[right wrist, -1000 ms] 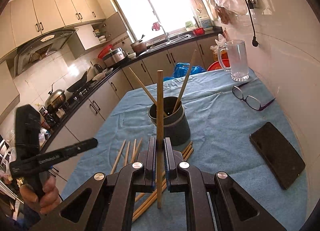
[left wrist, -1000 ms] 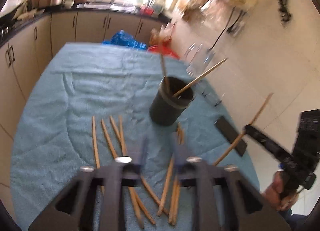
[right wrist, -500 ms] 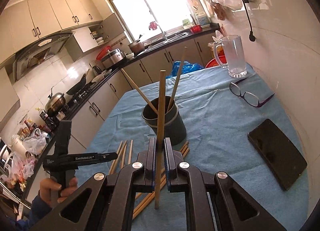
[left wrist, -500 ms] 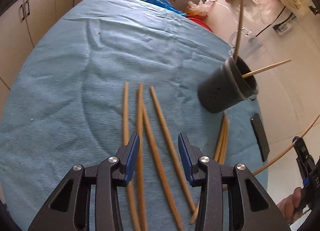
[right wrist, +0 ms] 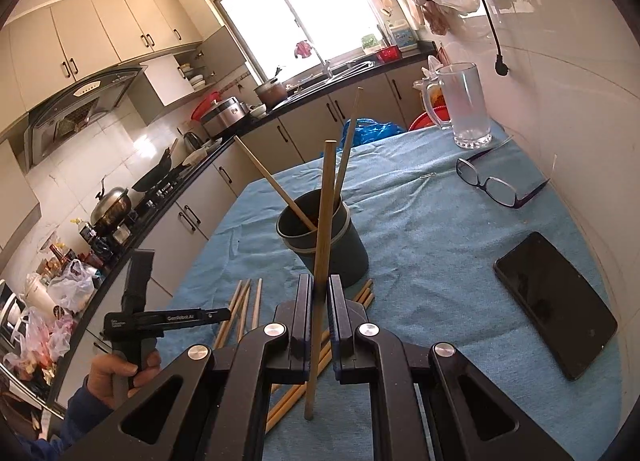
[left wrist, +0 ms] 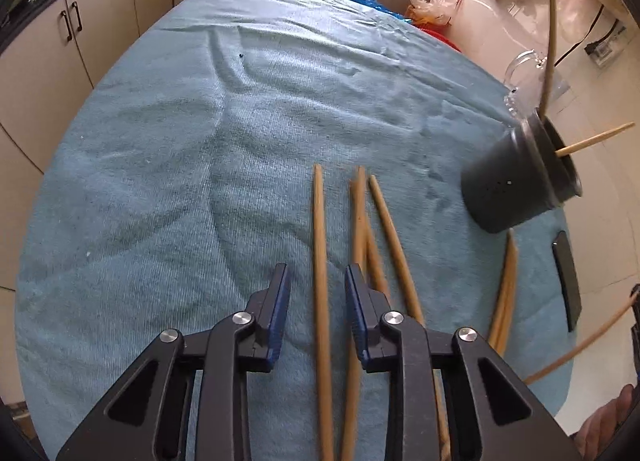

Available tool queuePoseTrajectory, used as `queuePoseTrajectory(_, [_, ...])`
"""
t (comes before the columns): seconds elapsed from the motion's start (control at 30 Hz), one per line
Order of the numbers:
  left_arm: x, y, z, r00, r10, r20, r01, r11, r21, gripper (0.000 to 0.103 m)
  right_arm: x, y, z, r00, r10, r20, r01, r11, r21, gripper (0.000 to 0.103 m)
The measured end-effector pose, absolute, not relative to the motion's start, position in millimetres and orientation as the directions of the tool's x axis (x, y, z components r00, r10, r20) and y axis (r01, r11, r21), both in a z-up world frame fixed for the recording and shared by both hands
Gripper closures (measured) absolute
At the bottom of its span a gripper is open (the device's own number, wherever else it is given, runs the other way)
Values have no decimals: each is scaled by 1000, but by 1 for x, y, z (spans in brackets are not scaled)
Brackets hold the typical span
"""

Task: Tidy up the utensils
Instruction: 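Lift the held chopsticks upright and carry both grippers above the black cup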

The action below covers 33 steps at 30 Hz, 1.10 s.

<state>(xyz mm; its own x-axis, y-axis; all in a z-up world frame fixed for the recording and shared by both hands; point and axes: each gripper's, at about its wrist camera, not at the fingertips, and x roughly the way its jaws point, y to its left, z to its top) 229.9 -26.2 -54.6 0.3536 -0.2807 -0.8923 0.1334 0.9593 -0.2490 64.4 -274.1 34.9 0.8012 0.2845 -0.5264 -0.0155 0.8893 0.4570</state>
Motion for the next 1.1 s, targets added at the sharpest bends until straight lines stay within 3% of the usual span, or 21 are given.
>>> queuePoseTrajectory(0.1, [237, -35, -55, 366, -246, -898, 160, 967, -200, 79, 65, -273, 34, 799, 284, -529, -13, 889, 457, 95])
queuePoseTrajectory(0.2, [236, -45, -56, 394, -183, -901, 176, 977, -122, 97, 66, -272, 34, 798, 280, -533, -9, 891, 455, 95])
queuePoseTrajectory(0.37, [219, -39, -48, 433, -282, -856, 201, 956, -213, 97, 66, -271, 35, 797, 275, -538, -8, 895, 445, 95])
queuePoseTrajectory(0.77, [154, -17, 51, 635, -412, -653, 298, 911, -285, 97, 57, -258, 58, 832, 279, -479, -64, 907, 416, 95])
queuePoseTrajectory(1.1, [142, -24, 73, 658, -437, -613, 323, 899, -294, 97, 52, -255, 73, 852, 270, -449, -82, 915, 394, 95])
